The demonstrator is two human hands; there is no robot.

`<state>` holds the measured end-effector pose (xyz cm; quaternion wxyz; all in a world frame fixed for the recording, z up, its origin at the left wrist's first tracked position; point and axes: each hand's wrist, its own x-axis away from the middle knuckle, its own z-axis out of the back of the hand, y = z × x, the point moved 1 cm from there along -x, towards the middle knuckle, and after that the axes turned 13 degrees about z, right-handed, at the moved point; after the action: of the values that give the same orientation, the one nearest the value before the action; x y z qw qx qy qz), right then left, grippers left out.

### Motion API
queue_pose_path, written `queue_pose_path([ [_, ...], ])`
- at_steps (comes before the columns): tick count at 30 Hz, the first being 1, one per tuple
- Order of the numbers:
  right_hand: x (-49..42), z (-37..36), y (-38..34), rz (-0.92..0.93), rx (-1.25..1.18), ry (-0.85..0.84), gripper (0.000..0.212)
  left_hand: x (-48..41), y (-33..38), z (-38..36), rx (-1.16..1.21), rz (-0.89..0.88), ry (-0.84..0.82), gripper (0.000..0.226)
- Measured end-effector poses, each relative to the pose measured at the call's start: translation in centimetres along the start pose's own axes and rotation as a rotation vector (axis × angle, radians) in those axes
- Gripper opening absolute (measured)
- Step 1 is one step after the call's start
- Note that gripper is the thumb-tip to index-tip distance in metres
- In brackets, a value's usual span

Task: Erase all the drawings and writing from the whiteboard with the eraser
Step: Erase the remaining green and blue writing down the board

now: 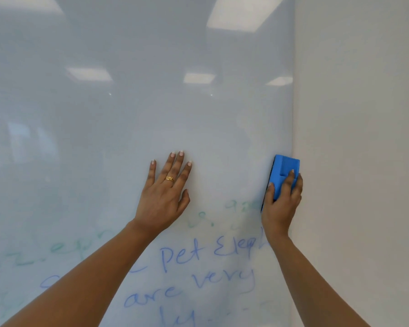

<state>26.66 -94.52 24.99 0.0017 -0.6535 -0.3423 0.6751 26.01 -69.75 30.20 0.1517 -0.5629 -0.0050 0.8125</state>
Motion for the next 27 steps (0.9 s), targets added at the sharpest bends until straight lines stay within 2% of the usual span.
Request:
queue_pose_path([
  [9, 5.8, -2.4, -5.9, 0.312, -0.047, -0.139, 0.053, 0.2, 0.4, 0.5, -0.028, 0.045, -0.034, 0.058],
  [15, 5.9, -1.4, -4.6, 0.506, 0.029, -0.241, 0.053, 0.2, 0.3, 0.7, -0.019, 0.035, -0.055, 0.057],
  [27, 2.0, 1.4, 2.8, 0.062, 0.046, -0.065, 0.058, 0.3, 0.0, 0.4, -0.02, 0.008, -0.036, 0.057],
])
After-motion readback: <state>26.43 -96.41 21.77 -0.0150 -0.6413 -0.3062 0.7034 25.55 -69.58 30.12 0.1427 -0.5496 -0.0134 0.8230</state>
